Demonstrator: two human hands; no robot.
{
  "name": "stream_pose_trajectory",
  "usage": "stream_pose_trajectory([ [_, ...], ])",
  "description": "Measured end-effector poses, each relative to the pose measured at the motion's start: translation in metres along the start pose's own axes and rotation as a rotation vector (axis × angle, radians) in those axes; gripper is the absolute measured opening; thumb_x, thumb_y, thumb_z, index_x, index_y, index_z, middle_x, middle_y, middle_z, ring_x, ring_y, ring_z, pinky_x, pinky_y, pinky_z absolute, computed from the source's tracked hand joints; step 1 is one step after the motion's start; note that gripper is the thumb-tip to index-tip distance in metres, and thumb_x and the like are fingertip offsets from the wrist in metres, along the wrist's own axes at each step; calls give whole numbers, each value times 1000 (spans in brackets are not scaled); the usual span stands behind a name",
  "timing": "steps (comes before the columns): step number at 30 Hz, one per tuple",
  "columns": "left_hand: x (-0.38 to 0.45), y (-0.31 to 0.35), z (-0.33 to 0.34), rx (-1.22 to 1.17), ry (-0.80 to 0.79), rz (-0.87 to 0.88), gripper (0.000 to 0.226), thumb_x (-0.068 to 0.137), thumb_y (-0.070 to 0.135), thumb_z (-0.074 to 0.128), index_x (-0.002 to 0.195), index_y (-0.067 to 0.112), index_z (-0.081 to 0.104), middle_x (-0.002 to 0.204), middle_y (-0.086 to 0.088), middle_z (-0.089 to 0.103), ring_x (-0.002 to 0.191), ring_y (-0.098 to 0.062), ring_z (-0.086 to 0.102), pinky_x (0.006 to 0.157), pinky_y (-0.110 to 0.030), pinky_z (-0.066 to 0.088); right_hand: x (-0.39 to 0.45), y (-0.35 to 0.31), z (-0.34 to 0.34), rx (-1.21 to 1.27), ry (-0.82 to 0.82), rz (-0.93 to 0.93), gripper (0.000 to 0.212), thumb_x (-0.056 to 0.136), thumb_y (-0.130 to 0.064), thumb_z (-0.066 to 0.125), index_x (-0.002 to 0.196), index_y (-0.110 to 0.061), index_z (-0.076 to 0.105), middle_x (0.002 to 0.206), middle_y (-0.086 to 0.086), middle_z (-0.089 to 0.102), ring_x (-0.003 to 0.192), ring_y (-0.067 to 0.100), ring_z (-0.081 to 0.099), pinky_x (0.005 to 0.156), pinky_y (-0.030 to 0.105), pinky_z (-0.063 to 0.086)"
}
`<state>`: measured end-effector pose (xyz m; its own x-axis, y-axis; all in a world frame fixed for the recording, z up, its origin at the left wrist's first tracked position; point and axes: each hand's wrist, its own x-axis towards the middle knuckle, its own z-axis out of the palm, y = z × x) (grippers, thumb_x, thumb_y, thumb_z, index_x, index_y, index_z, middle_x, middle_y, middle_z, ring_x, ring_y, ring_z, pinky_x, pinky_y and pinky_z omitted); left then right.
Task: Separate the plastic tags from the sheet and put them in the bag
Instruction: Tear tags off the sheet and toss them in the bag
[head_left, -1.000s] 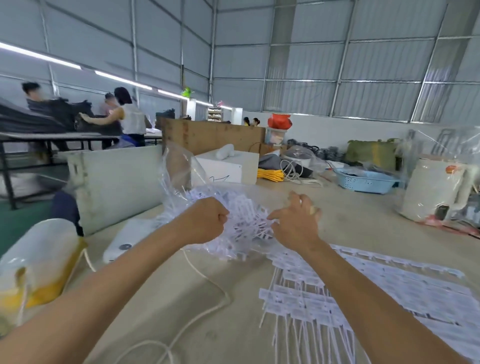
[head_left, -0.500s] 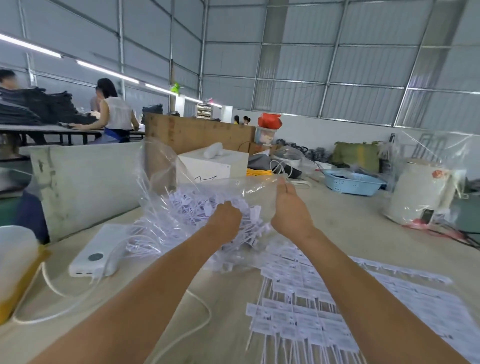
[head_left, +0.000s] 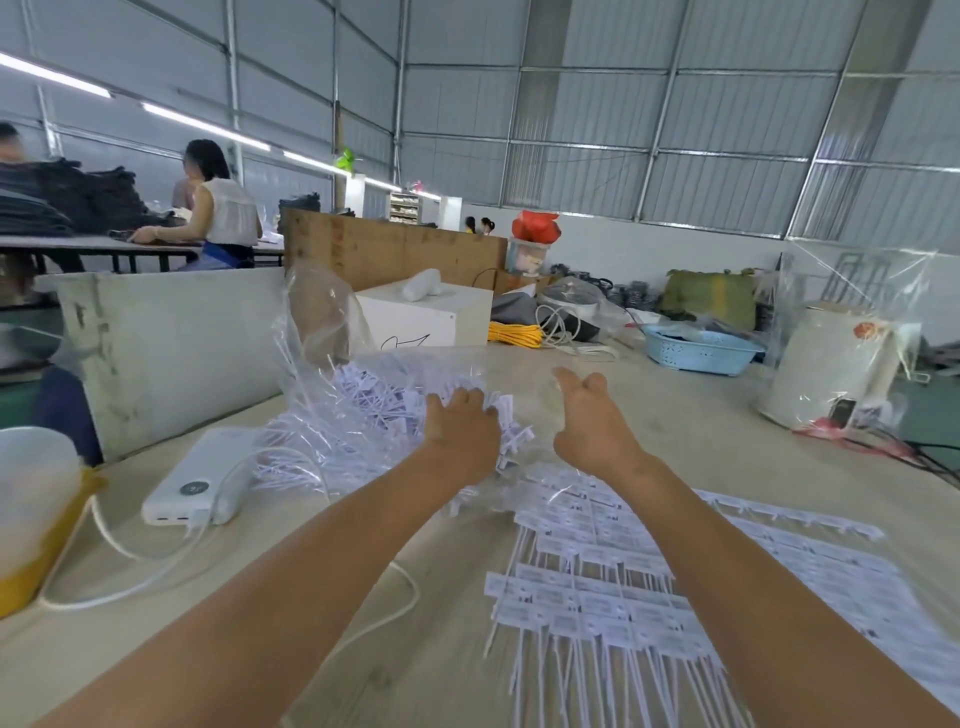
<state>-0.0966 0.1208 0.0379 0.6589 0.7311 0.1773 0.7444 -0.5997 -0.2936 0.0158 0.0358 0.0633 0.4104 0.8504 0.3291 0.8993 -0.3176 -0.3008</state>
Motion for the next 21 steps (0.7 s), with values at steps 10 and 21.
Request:
stream_pose_trajectory([
  [10,-78,61,-61,-570,-13,553,21,90,8,49,90,19,67,87,-4,61,77,-22,54,75,-32,48,-83,64,-49,165,-41,-119,35,82,-12,71,116,-19,66,109,6,48,84,20,62,80,15,47],
  [21,-40,129,-32,-553,-123,632,20,93,23,55,102,8,65,100,-11,62,99,-25,59,90,-35,48,-161,221,-59,-110,76,314,36,88,-35,62,119,-18,63,125,3,59,118,24,53,96,29,40],
])
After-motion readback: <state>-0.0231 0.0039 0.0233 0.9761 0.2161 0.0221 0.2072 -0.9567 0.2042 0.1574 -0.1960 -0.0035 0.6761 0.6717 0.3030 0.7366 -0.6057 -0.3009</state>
